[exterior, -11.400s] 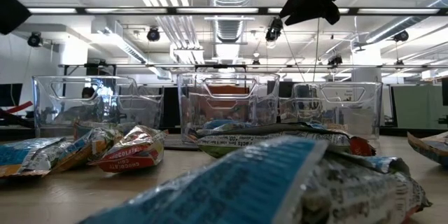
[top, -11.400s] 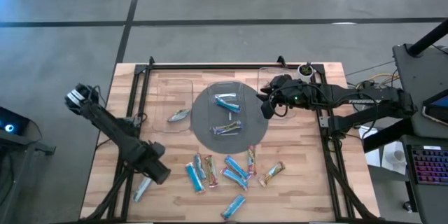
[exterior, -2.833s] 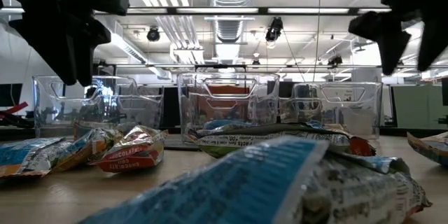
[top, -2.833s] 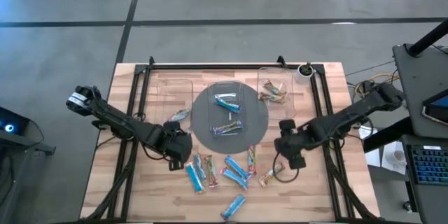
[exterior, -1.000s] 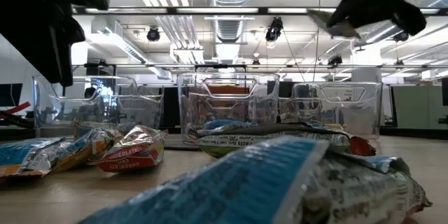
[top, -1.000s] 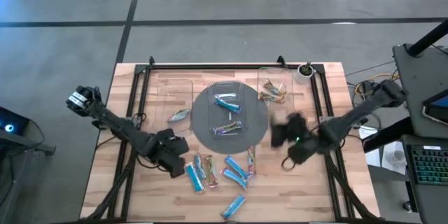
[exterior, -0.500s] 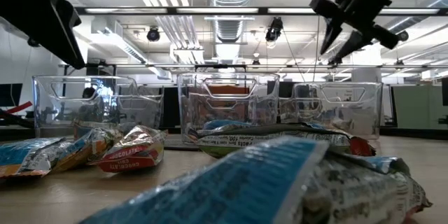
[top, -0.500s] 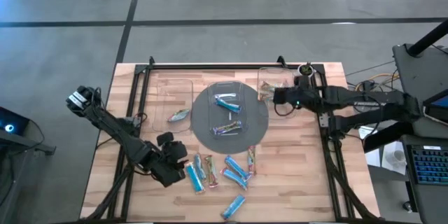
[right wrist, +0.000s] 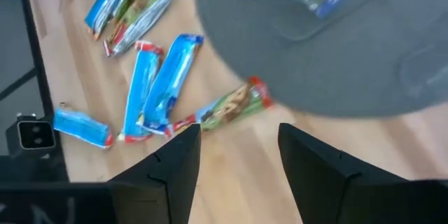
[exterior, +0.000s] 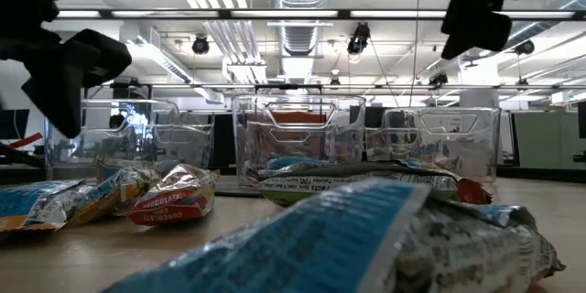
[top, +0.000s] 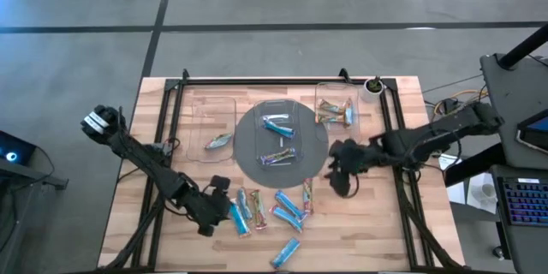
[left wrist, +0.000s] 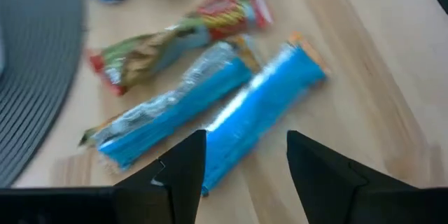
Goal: Pick and place Granola Bars by type
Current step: Put the yellow granola bar into the right transparent bin
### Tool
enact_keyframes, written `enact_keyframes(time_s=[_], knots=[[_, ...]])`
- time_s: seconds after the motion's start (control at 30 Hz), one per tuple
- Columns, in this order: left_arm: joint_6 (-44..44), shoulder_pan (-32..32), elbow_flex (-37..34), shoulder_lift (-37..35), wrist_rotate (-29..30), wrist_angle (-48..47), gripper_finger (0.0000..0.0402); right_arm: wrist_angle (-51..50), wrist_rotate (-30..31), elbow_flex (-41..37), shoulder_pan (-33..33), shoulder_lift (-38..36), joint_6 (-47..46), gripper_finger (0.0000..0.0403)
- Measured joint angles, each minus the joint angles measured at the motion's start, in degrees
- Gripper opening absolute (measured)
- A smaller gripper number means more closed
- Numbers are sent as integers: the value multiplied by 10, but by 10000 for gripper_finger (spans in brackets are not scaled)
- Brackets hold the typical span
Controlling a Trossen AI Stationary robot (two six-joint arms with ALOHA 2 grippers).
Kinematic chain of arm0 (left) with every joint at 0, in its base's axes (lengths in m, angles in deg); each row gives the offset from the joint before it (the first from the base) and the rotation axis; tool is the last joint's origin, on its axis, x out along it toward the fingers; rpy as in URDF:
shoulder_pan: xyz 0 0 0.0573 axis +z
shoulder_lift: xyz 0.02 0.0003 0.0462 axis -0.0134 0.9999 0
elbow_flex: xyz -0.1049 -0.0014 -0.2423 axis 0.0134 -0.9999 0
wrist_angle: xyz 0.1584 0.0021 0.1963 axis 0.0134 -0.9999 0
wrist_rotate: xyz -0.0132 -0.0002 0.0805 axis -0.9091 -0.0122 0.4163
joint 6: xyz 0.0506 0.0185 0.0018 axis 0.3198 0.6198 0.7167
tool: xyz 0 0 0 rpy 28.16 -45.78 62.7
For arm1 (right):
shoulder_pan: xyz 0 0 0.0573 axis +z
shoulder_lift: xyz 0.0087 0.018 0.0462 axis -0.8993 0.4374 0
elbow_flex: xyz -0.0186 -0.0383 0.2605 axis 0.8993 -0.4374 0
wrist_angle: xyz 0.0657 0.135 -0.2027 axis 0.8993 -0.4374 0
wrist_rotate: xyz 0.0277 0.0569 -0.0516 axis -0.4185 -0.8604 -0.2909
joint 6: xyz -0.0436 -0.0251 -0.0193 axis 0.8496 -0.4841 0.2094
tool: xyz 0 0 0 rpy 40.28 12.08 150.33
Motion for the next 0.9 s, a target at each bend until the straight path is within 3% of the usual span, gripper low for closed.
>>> enact_keyframes(time_s=[0.27,0.43,0.6,0.9], knots=[[156,16,1,9,-28,0,181,1,2,27,38,56,-72,183],[178,47,2,35,-38,3,181,0,3,36,38,79,-73,183],[206,59,3,57,-100,9,181,1,4,40,38,89,-77,183],[223,81,8,99,-102,52,181,0,23,38,38,89,-83,183]])
